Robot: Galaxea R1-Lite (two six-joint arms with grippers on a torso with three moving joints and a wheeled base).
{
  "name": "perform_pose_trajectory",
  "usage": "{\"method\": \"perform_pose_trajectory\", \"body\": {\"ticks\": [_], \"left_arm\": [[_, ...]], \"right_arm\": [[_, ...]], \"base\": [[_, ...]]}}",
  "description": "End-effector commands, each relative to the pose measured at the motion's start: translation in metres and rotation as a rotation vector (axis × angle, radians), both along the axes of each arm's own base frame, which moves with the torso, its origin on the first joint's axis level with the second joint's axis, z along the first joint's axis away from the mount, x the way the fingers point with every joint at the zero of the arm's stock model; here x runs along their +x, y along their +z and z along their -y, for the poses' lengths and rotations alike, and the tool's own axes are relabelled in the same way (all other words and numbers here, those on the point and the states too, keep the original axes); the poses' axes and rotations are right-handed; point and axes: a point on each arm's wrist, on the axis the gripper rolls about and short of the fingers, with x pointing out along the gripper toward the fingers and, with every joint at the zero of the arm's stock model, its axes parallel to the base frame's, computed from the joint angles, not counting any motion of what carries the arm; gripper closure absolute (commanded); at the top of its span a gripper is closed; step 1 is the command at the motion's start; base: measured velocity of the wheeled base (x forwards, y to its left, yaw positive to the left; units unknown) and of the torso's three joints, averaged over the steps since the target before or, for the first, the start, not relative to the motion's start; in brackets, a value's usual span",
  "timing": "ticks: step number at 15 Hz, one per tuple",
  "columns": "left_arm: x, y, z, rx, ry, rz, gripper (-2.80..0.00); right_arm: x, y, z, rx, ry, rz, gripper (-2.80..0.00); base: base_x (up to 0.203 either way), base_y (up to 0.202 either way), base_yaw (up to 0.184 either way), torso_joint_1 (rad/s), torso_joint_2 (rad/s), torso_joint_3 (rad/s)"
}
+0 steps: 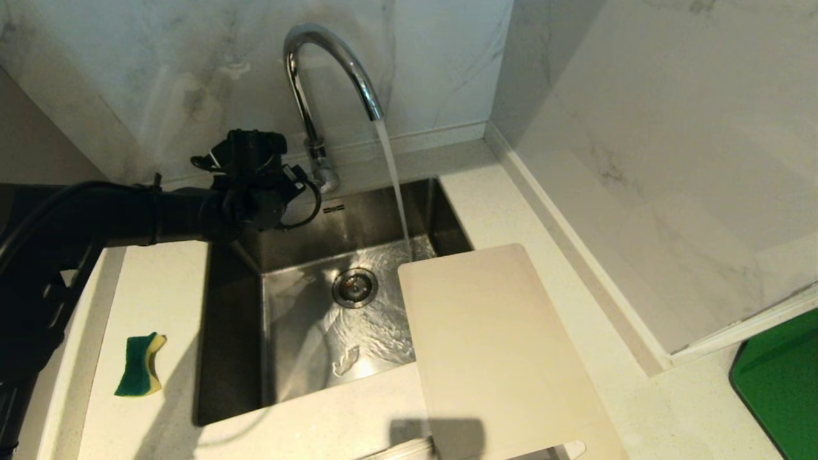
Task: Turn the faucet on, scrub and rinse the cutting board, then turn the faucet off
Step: Turn on the tap, then pick up the cleaning cloth
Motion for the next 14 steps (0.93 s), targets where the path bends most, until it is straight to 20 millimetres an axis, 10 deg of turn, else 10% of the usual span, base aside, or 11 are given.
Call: {"method": "perform_pose_trajectory", "body": {"ticks": [1,9,13,14], "left_arm": [[-0.019,0.036,0.000,-0.024,-0.012,0.080,-2.80],[-0.127,0.170,-0.041,0.004,-0.021,0.324,-2.80],[-0.174,0.193,-0.069,0.051,-0.103,0.269,-2.80],[-0.178,0.187,-0.070,0.064,-0.116,0.231,0.00]], "right_arm": [[0.000,0.000,0.000,0.000,0.001,0.000,0.00],[0.000,0.000,0.000,0.000,0.001,0.000,0.00],[0.000,0.000,0.000,0.000,0.001,0.000,0.00],[0.000,0.000,0.000,0.000,0.001,0.000,0.00]], "base": [[0.000,0.000,0.000,0.000,0.00,0.000],[0.000,0.000,0.000,0.000,0.00,0.000],[0.000,0.000,0.000,0.000,0.00,0.000],[0.000,0.000,0.000,0.000,0.00,0.000]]}}
